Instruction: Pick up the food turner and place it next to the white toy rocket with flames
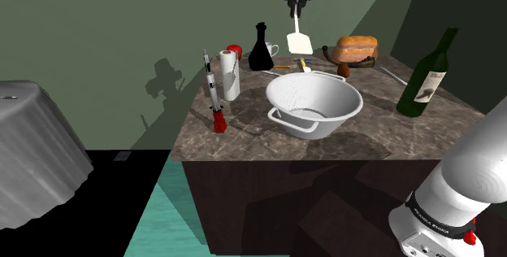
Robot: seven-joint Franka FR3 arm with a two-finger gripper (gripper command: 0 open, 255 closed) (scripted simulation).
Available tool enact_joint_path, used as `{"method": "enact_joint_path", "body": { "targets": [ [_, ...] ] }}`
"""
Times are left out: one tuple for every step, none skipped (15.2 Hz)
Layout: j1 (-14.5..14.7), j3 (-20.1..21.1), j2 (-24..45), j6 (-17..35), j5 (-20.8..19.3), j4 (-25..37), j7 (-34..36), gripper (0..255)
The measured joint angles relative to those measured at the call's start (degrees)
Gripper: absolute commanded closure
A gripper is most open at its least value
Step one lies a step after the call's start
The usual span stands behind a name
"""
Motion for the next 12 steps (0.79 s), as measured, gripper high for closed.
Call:
{"method": "enact_joint_path", "body": {
  "targets": [
    [0.5, 0.9, 1.8, -0.4, -0.4, 2.1, 1.4, 255],
    [1.1, 1.7, 2.9, -0.9, -0.7, 3.6, 2.7, 255],
    [1.9, 2.7, 4.8, -1.3, -1.2, 5.9, 4.3, 255],
    [2.7, 3.6, 6.7, -2.1, -1.8, 8.4, 6.0, 255],
    [3.4, 4.4, 8.1, -1.9, -2.2, 9.5, 7.3, 255],
    [4.2, 5.2, 10.0, -2.7, -2.9, 12.0, 8.8, 255],
    [5.2, 6.0, 12.0, -3.4, -3.7, 14.5, 10.2, 255],
    [5.5, 6.2, 12.8, -3.3, -3.9, 15.0, 10.8, 255],
    [5.6, 6.3, 12.7, -2.6, -3.9, 14.3, 11.1, 255],
    [5.5, 6.3, 12.4, -1.8, -3.8, 13.2, 11.1, 255],
    [5.5, 6.3, 12.0, -0.8, -3.7, 11.8, 11.2, 255],
    [5.4, 6.2, 11.5, 0.2, -3.5, 10.3, 11.2, 255]
  ]
}}
